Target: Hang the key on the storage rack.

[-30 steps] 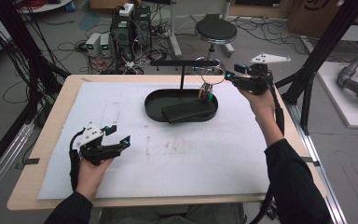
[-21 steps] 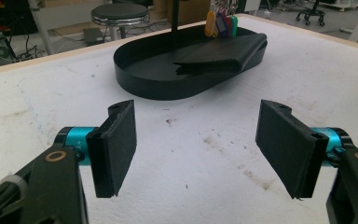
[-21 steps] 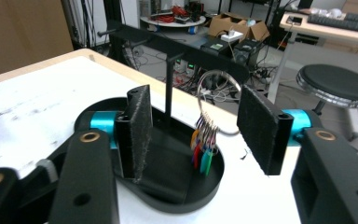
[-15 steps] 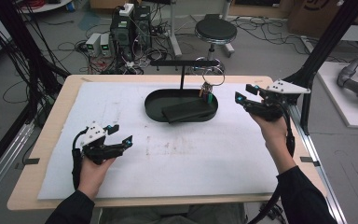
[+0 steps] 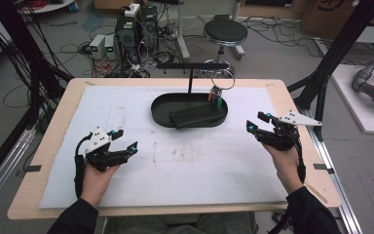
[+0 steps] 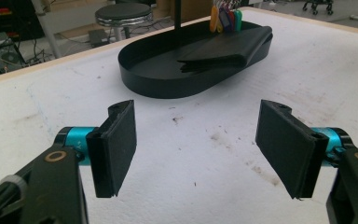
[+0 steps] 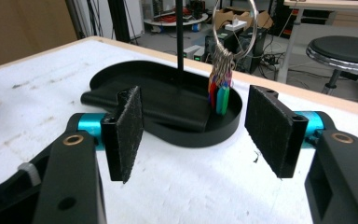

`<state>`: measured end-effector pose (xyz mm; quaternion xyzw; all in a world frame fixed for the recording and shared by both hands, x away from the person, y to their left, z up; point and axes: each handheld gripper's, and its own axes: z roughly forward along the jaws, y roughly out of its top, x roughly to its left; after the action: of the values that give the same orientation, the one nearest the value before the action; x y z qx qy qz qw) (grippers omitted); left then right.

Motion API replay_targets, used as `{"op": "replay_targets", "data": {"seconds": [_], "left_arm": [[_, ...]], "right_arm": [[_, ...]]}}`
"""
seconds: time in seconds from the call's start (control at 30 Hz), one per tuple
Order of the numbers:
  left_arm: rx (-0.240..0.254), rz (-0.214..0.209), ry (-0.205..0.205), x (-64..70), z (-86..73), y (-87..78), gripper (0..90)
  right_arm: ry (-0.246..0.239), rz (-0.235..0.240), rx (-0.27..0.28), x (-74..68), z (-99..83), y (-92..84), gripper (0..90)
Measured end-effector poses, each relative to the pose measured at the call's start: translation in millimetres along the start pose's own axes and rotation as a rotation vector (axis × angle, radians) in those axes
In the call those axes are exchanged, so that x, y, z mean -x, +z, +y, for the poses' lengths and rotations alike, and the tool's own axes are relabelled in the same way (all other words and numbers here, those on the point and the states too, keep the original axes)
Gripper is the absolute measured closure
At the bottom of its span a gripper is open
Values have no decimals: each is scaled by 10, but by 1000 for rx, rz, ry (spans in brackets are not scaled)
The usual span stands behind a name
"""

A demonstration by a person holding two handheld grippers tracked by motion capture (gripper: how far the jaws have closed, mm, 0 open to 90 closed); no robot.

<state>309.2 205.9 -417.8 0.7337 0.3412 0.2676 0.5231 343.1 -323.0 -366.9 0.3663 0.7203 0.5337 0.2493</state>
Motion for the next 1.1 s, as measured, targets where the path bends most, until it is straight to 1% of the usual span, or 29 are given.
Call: {"op": "replay_targets", "data": {"seconds": [0.13,0.2,0.23,0.33,0.4,0.47,0.57,0.63,0.7,0.73,0.83,0.87,0.97,1.0,1.1], "left_arm": [[-1,5,12,-7,2,-12,291],[1,6,14,-13,4,-20,290],[2,6,14,-16,4,-23,288],[4,6,17,-23,2,-38,283],[3,3,22,-26,-3,-45,269],[0,-1,26,-37,-10,-48,262],[-1,0,27,-55,-23,-53,241],[-7,6,34,-73,-32,-63,238],[-8,14,31,-90,-41,-75,237],[-8,16,31,-101,-46,-85,237],[-7,22,29,-117,-52,-108,237],[-5,22,29,-119,-52,-110,237],[-2,27,35,-119,-40,-118,237],[1,28,35,-114,-35,-115,237],[3,23,41,-102,-21,-105,237]], "right_arm": [[3,2,-13,-12,-144,-25,355],[6,-2,-33,-2,-210,-21,339],[-4,-9,-33,12,-250,-17,339],[5,-19,-43,38,-319,-12,322],[-2,-34,-59,64,-358,5,306],[-16,-49,-76,82,-375,26,297],[-23,-63,-103,94,-399,55,291],[-19,-70,-108,100,-405,67,283],[-16,-74,-117,96,-409,75,282],[-24,-82,-118,92,-410,78,282],[-26,-98,-119,58,-406,71,284],[-30,-110,-111,49,-403,62,286],[-19,-130,-103,39,-400,22,288],[-9,-133,-107,39,-401,8,288],[8,-133,-113,61,-416,-22,289]]}}
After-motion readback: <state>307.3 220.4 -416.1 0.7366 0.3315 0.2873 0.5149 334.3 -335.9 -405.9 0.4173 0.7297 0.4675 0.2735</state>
